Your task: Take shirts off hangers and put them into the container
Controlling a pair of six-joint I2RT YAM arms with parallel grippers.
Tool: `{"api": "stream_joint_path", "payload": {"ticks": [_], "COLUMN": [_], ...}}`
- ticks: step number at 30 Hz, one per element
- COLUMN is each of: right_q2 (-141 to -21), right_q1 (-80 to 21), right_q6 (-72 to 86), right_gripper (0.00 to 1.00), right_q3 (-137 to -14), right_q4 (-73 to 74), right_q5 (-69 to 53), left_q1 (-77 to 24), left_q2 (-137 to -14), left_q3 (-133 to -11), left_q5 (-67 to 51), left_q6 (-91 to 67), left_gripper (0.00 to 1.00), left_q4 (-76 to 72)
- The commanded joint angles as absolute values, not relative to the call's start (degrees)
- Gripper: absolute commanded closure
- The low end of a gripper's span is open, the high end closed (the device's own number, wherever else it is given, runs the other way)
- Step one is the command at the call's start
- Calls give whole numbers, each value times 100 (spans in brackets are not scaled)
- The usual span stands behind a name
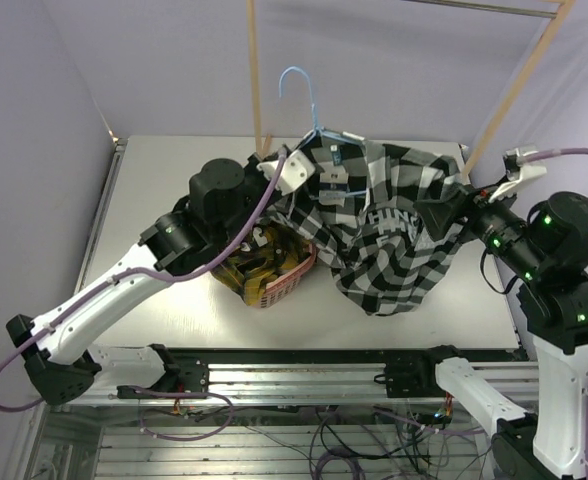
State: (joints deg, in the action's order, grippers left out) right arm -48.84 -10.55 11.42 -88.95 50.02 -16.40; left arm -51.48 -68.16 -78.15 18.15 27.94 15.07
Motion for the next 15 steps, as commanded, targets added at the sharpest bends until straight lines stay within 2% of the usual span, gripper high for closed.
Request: {"api": "stream_joint_path", "payload": {"ticks": [1, 10, 13, 15], "right_q2": [-4678, -4491, -4379, -4359], "right_q1": [-1033, -1029, -1024, -1026], "right_q6": [1262, 1214, 1172, 1100], "right_gripper": [29, 31, 32, 33], "right_q3": [-8920, -8376, -8111, -8131], "right_q4": [4534, 4161, 4090, 4246], "right_q5": [-1571, -2419, -2333, -1853], "left_q1": [-5304, -5775, -6068, -6272], "left_q2": [-7332, -8579, -9005, -9220], "left_q3": [-9036, -10928, -11455, -11651], "left_q5": [2390, 2938, 3376, 3762], "left_q6": [2628, 2739, 2980, 3169], "left_gripper": [93, 93, 93, 93], "left_q4": [1734, 2878, 3185, 3243]}}
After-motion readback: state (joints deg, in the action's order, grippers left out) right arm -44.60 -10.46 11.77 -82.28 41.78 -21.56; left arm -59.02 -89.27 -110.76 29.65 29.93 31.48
